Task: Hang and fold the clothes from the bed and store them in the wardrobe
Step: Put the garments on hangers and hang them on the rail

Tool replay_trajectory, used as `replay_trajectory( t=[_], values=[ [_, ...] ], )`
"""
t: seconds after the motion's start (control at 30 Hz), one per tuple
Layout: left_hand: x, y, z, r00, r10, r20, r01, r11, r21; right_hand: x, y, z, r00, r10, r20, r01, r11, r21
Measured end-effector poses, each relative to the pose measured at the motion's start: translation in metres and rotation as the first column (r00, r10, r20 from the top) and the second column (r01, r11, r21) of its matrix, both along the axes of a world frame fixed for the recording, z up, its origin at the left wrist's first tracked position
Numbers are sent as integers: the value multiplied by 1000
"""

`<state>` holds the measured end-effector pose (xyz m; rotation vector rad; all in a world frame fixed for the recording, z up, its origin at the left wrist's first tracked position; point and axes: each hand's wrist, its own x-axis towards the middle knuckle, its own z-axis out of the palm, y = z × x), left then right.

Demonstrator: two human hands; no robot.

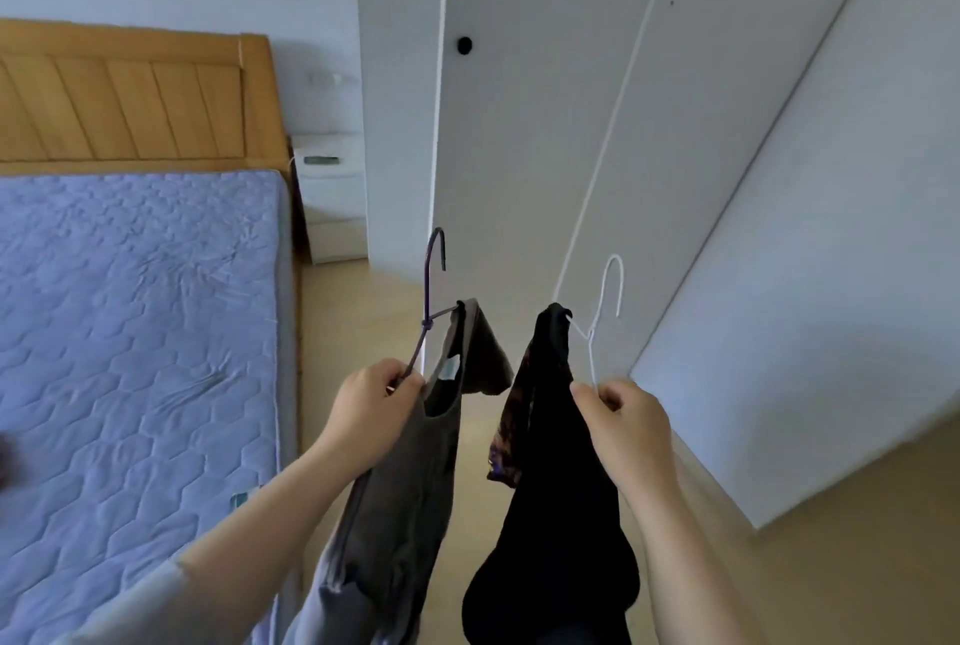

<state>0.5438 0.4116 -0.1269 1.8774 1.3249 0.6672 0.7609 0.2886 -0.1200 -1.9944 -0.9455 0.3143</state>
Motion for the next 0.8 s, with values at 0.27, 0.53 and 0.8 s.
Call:
replay_trajectory(
  t=[0.27, 0.53, 0.8],
  values=[
    [-41, 68, -11, 977, 211, 31, -210, 977, -29, -18, 98, -6, 982, 177, 73, -177, 984, -9],
    [-80, 157, -13, 951, 302, 61, -299, 953, -51, -52, 210, 6, 956, 252, 152, -253, 967, -15],
    [-112, 228, -6, 944, 315, 103, -311, 949, -53, -84, 300, 7, 949, 298, 100, -301, 953, 18]
  ],
)
